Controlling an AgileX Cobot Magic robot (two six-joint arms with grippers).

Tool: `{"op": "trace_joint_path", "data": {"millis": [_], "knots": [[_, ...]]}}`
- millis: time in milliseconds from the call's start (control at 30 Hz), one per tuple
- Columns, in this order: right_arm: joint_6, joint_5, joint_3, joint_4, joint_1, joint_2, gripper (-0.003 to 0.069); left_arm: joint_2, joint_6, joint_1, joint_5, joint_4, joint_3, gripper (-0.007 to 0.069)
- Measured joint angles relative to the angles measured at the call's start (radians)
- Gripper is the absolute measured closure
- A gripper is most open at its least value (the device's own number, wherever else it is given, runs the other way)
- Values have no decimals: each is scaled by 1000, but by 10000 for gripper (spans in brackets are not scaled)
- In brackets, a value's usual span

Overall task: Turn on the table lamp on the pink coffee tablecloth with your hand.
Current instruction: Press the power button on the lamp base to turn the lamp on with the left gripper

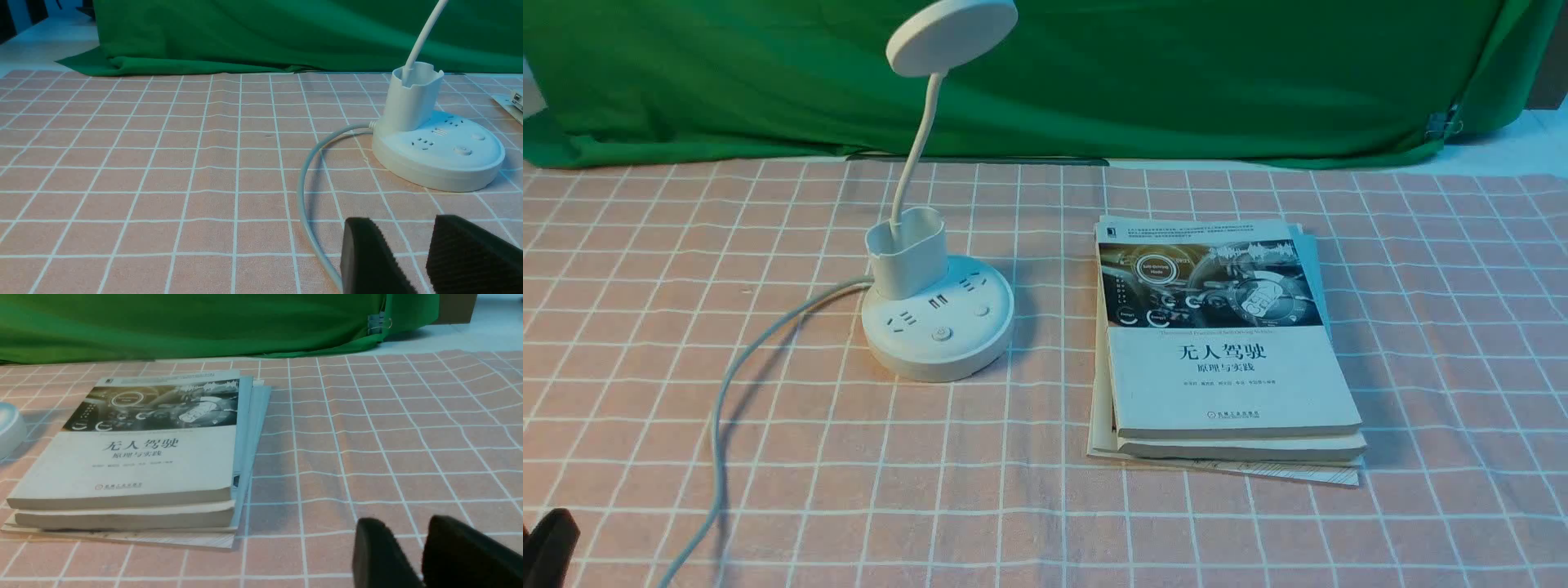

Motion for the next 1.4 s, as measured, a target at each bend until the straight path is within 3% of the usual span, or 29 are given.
{"op": "trace_joint_path", "data": {"millis": [1133,1267,1400], "knots": [[0,0,0,0,0,0,418,0,0,0,-4,0,0,383],[0,0,0,0,0,0,418,0,0,0,-104,0,0,383],[0,0,0,0,0,0,418,0,0,0,-369,29,0,383]]}}
